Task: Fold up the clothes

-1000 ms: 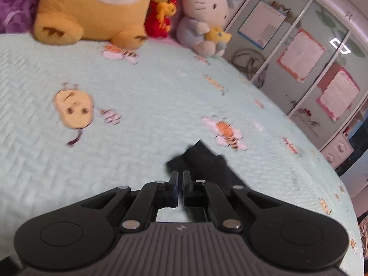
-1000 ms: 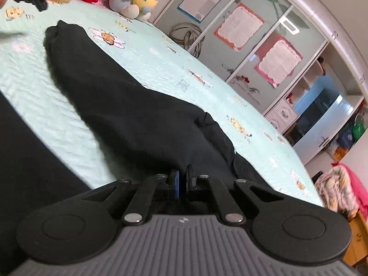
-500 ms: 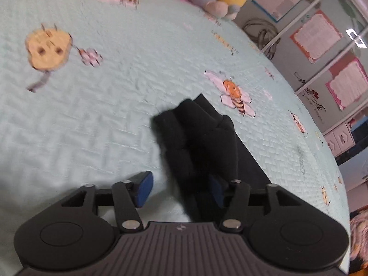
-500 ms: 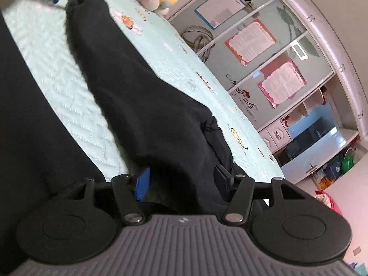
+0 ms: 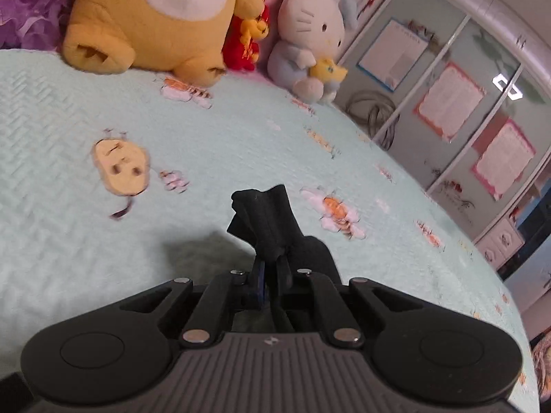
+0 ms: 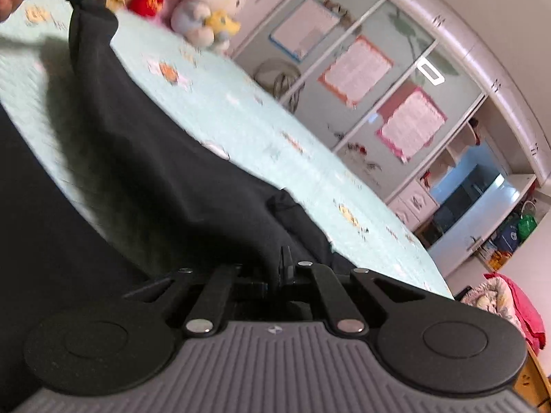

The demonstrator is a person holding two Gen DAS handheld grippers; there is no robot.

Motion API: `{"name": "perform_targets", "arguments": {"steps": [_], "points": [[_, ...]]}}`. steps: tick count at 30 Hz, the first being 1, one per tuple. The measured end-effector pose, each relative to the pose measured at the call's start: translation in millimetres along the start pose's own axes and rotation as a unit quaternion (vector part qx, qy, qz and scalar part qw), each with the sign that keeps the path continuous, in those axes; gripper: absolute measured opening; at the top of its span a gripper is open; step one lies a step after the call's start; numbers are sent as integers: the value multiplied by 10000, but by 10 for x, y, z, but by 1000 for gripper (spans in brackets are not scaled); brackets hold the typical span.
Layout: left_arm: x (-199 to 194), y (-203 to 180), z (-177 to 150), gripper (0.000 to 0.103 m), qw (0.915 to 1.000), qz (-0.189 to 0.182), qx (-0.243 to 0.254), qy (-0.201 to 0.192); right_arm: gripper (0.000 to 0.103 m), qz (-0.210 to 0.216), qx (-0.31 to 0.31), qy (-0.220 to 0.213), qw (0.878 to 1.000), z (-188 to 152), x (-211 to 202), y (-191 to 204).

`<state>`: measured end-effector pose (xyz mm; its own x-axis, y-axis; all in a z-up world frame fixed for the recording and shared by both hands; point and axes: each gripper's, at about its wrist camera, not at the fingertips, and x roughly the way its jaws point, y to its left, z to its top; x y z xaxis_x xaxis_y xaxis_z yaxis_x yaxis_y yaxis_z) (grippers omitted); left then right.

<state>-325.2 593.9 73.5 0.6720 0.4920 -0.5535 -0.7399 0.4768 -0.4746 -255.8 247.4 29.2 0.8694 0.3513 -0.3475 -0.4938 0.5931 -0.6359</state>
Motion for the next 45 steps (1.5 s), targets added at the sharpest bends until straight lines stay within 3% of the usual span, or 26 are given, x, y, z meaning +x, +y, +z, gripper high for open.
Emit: {"name": "perform_targets", "arguments": {"steps": [1,2,4,5,7,8,9,12,17,20,22,24,26,30,32,33,37,45], "points": [[94,54,-20,7,9998,105,-11,183,11,112,-171,160,9997,-22,55,72],[198,109,-37,7,9989,219,-49,415,27,251,-386,370,9983,-43,142,154],[315,212,-34,7,9956,417,-218,816,27,235,-696,563,9957,-88,247,312],[283,253,-16,9,9950,413,-302,859,28,166,-705,564,9958,-64,222,321],[101,270,15,16,9962,359,-296,735,42,210,-490,456,9975,7,70,226],[-13,266,30,22,9971,323,-261,634,61,276,-370,328,9984,18,-39,163],[-134,253,42,31,9979,337,-177,527,69,279,-288,150,9991,5,-163,102],[-485,220,22,47,9985,455,85,307,69,141,21,-103,9998,-117,-493,-93],[-985,236,-240,47,9976,219,294,581,69,16,1184,124,9929,-459,-934,-615],[-1316,275,-502,49,9968,95,405,676,69,-72,2118,498,9760,-753,-1112,-1093],[-1519,373,-665,49,9961,58,337,813,69,-124,2877,773,9545,-1038,-1258,-1424],[-1693,478,-803,49,9950,98,250,959,69,-131,3708,1044,9227,-1359,-1397,-1748],[-1856,579,-912,49,9939,189,168,1072,69,-43,4625,1250,8777,-1747,-1538,-2002],[-2044,752,-1017,51,9915,231,-39,1280,69,51,6243,1345,7695,-2455,-1729,-2209],[-2081,777,-1038,51,9905,246,-83,1350,69,138,6806,1273,7214,-2671,-1757,-2220],[-2093,800,-1053,52,9899,227,-136,1392,69,174,6968,1258,7060,-2736,-1762,-2207],[-2128,894,-1121,57,9869,157,-366,1562,69,275,7210,1358,6790,-2846,-1761,-2154],[-1862,994,-1311,60,9767,-92,-1019,1888,69,548,7891,1294,5980,-3120,-1665,-2109]]}}
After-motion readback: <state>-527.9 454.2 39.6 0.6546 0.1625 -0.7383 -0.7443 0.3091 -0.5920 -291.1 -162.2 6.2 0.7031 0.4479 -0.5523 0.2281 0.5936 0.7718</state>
